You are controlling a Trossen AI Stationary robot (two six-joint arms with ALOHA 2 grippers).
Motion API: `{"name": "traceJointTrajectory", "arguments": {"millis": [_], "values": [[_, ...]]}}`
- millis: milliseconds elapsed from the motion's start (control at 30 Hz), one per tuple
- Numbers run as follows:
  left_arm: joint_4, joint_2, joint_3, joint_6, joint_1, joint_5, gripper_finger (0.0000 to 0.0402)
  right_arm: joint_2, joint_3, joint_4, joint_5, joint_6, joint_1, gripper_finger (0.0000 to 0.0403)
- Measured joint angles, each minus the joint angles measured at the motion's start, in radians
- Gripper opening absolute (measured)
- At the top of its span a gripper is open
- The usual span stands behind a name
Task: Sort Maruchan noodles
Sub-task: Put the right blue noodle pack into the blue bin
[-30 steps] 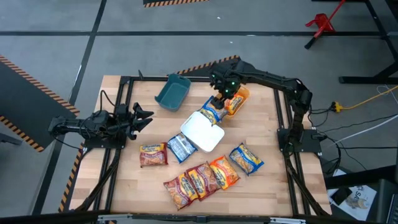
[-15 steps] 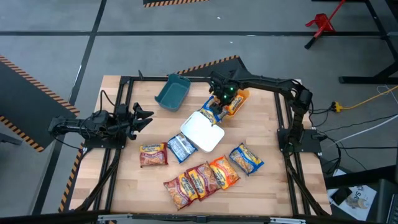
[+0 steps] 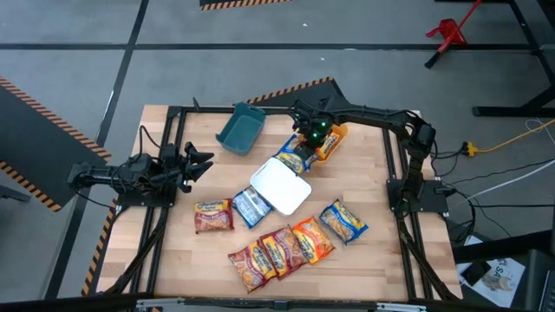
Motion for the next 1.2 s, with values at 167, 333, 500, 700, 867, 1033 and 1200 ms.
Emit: {"name": "traceJointTrajectory", "arguments": {"millis": [167,333,500,700,867,1033,1200], "values": [[0.0,0.0,0.0,0.001,0.0,0.0,0.0174,0.0,0.0,0.0,0.0,-0.031,0.0,0.001],[0.0,0.0,0.0,0.001,0.0,0.0,0.0174,0.0,0.003,-0.005,-0.022,-0.03,0.0,0.0003],[0.0,0.0,0.0,0.001,0.0,0.0,0.0174,0.0,0.042,-0.034,-0.034,-0.038,0.0,0.0001],[0.0,0.0,0.0,0.001,0.0,0.0,0.0174,0.0,0.096,-0.072,-0.003,-0.082,0.009,0.0009],[0.0,0.0,0.0,0.001,0.0,0.0,0.0174,0.0,0.097,-0.112,-0.022,-0.137,0.026,0.0081],[0.0,0.0,0.0,0.002,0.0,0.002,0.0174,0.002,0.088,-0.092,0.157,-0.145,0.068,0.0211],[-0.001,0.0,0.0,0.002,0.0,0.002,0.0174,0.01,0.087,-0.068,0.274,-0.122,0.105,0.0298]]}}
